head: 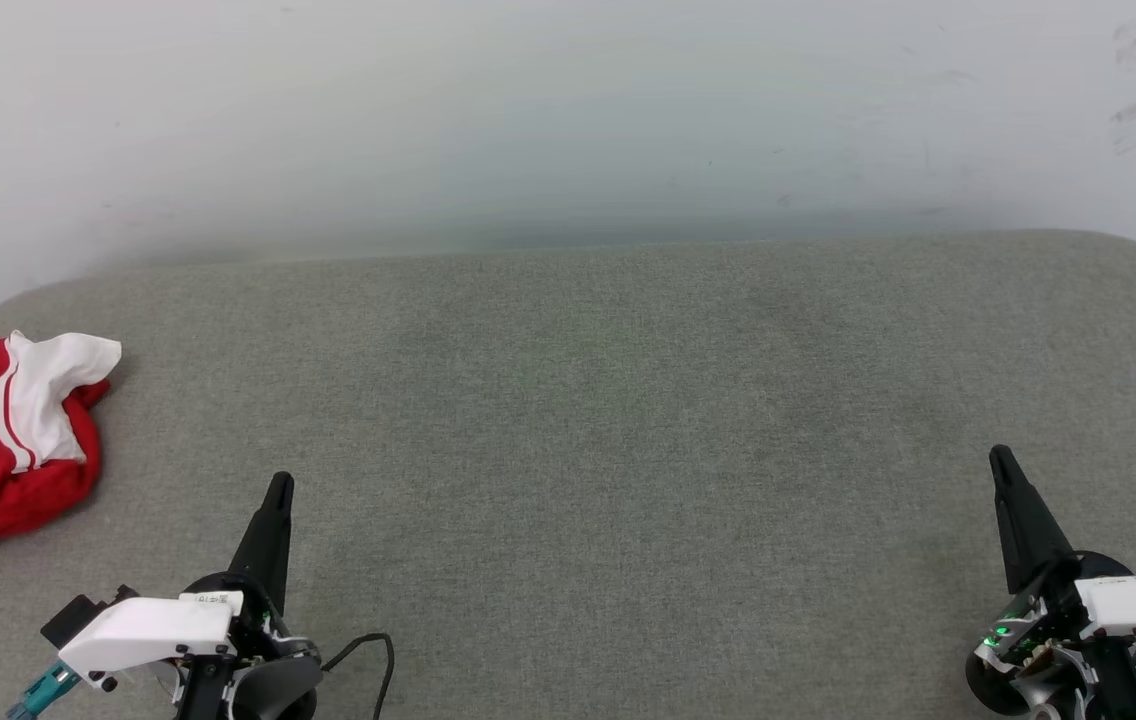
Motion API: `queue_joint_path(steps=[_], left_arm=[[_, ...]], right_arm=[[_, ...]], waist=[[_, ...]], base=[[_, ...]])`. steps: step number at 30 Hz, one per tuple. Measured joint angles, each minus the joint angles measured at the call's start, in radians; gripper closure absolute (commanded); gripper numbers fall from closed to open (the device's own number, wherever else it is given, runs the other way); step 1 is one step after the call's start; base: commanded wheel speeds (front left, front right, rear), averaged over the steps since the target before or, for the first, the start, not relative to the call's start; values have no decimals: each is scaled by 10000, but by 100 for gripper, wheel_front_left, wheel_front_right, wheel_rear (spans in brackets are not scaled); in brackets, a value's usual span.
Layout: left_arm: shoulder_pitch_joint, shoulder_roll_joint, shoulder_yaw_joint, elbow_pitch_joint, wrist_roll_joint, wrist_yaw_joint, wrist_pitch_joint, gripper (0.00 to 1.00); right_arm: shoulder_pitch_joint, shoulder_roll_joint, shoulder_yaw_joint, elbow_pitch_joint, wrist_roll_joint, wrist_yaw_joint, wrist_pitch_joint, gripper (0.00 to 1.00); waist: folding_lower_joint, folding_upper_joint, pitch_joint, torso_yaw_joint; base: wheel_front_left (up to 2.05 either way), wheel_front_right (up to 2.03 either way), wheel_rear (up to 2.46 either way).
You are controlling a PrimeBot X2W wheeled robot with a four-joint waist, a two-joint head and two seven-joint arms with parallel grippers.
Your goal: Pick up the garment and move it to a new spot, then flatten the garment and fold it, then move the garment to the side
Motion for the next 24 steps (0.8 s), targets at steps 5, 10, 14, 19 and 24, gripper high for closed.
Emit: queue_joint_path(steps=[5,10,14,19,24], left_arm=[[0,0,0,0,0,0,0,100],[0,0,0,0,0,0,0,100],[0,0,0,0,0,0,0,100],[0,0,0,0,0,0,0,100],[0,0,0,0,0,0,0,100]], right_arm=[[0,0,0,0,0,-2,0,100],[0,0,0,0,2,0,0,100],[0,0,0,0,0,0,0,100],[0,0,0,0,0,0,0,100],[0,0,0,0,0,0,0,100]], waist=[[0,0,0,0],[0,0,0,0],[0,0,0,0],[0,0,0,0],[0,0,0,0]], base=[[0,0,0],[0,0,0],[0,0,0],[0,0,0],[0,0,0]])
